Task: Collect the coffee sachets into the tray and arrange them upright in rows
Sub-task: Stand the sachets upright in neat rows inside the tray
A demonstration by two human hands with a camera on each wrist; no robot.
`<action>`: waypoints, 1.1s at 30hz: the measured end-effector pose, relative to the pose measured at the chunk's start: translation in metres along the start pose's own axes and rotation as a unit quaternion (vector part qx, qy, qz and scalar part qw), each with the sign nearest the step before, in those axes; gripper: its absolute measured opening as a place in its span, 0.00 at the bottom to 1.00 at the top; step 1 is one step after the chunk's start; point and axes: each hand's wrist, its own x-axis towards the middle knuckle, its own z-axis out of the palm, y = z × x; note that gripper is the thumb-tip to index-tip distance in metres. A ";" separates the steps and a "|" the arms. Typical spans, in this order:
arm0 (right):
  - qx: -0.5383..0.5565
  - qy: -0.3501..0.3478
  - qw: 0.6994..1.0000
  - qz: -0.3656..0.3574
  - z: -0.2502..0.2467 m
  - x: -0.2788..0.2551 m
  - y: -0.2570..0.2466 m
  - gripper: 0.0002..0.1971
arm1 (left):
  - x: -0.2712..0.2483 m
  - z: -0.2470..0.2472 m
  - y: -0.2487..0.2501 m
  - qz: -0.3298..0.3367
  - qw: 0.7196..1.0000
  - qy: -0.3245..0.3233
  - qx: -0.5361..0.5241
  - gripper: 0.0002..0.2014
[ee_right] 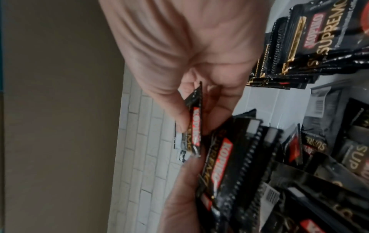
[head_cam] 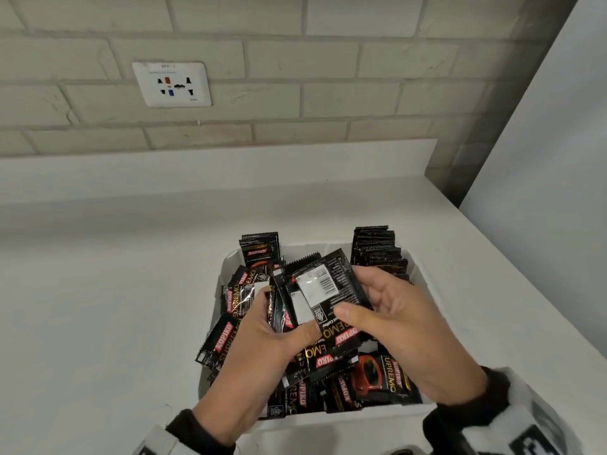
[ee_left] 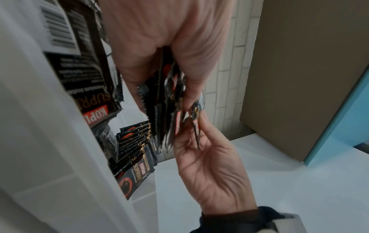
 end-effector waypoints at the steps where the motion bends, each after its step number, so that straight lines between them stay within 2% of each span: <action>1: -0.019 0.006 1.000 -0.004 0.001 0.000 0.001 0.18 | 0.000 0.000 0.001 0.001 1.000 0.007 -0.005 0.27; 6: -0.059 0.008 0.998 0.006 -0.001 -0.009 0.008 0.12 | 0.002 -0.003 0.001 -0.016 0.996 0.042 -0.074 0.25; 10: -0.065 0.017 0.997 0.026 0.001 -0.010 0.013 0.10 | 0.000 -0.001 0.000 -0.011 0.998 0.052 -0.045 0.29; 14: -0.036 0.034 0.997 0.053 -0.003 -0.007 0.020 0.10 | -0.002 0.002 0.000 -0.022 0.999 0.035 -0.028 0.30; 18: -0.015 0.019 0.995 0.092 -0.008 -0.006 0.025 0.07 | -0.002 0.001 -0.001 -0.059 0.997 0.028 -0.042 0.45; 19: -0.009 0.012 0.995 0.100 -0.008 -0.006 0.025 0.07 | -0.002 0.001 -0.001 -0.065 0.996 0.030 -0.046 0.45; 21: -0.006 0.000 0.994 0.111 -0.008 -0.006 0.023 0.06 | -0.001 0.000 -0.001 -0.081 0.994 0.039 -0.059 0.40; 25: -0.050 0.003 0.994 0.102 -0.006 -0.005 0.020 0.06 | -0.001 0.001 0.001 -0.091 0.992 0.029 -0.079 0.19; 27: -0.067 0.011 0.993 0.095 -0.004 -0.005 0.019 0.05 | -0.001 0.002 0.002 -0.077 0.994 0.036 -0.073 0.19; 30: -0.066 0.024 0.994 0.084 -0.001 -0.005 0.018 0.11 | 0.000 0.002 -0.001 -0.057 0.996 0.054 -0.053 0.28; 33: -0.036 0.046 0.994 0.089 0.000 -0.003 0.020 0.18 | 0.000 0.003 -0.001 -0.041 0.996 0.049 -0.056 0.23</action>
